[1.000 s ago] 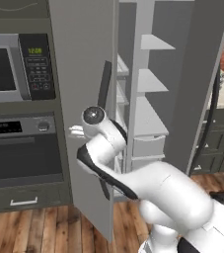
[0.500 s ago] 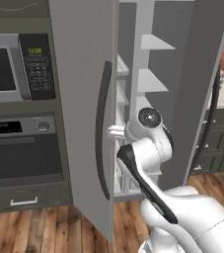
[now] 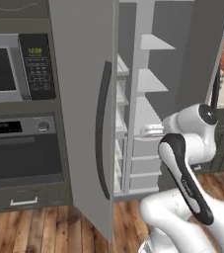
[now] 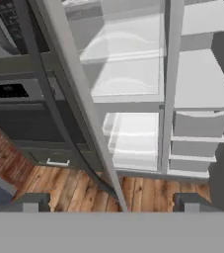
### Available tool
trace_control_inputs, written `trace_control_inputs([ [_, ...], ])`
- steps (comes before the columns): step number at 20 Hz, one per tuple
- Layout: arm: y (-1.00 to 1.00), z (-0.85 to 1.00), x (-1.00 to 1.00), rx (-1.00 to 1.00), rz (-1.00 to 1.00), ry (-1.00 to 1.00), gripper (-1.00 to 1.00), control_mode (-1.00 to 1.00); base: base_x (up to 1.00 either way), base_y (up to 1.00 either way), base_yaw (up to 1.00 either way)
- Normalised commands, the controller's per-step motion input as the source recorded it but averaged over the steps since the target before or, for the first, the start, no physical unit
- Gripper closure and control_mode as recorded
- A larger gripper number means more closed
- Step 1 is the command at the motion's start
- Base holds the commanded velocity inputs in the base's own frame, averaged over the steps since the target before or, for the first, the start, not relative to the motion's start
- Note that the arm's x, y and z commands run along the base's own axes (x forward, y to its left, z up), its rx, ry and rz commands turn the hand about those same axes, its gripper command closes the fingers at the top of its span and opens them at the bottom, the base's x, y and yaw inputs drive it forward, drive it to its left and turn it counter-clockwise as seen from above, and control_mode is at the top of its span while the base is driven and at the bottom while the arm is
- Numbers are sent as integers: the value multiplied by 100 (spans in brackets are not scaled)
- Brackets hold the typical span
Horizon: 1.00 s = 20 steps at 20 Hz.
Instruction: Retrieve the fish from the fridge and place it on the saucepan with marinade on the stove.
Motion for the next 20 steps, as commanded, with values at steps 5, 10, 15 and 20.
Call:
trace_control_inputs([
  [5,-3,-4,0,-6,18,-25,-100,-100,0,0,0],
  [10,-2,-6,-3,-23,7,-19,-100,-100,0,0,0],
  [15,-4,0,-1,-34,16,0,-100,-100,0,0,0],
  [20,-5,1,13,-38,32,0,-100,-100,0,0,0],
])
